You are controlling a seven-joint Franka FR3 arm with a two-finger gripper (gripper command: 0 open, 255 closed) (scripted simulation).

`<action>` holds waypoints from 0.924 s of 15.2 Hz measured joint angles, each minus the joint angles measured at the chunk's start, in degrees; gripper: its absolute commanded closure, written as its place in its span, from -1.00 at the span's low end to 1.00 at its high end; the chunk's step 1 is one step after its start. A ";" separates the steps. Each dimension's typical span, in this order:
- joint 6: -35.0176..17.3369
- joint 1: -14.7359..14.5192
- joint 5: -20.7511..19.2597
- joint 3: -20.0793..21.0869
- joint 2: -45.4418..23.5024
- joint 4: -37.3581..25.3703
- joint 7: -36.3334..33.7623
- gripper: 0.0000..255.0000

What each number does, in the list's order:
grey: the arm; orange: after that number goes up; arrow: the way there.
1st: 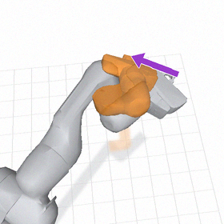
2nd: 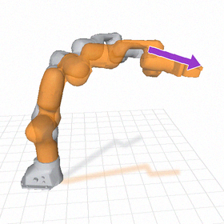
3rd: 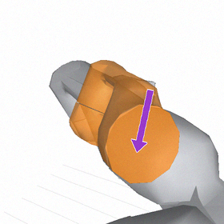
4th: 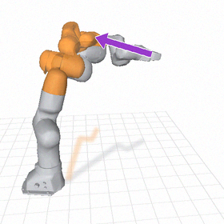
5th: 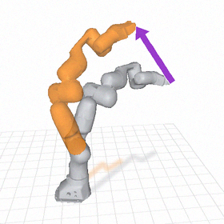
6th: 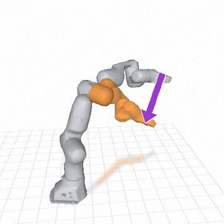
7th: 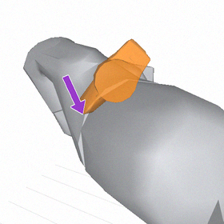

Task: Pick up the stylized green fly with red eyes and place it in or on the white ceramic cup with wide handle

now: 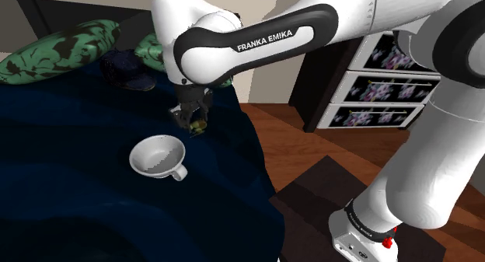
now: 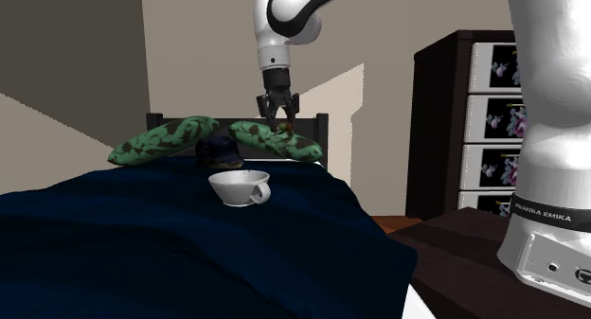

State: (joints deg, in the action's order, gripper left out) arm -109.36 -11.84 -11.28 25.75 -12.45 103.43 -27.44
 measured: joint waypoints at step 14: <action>15.98 -12.82 -8.66 -1.63 -27.70 -41.56 -5.05 1.00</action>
State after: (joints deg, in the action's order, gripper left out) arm -93.38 -24.66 -19.93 24.12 -40.15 61.87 -32.50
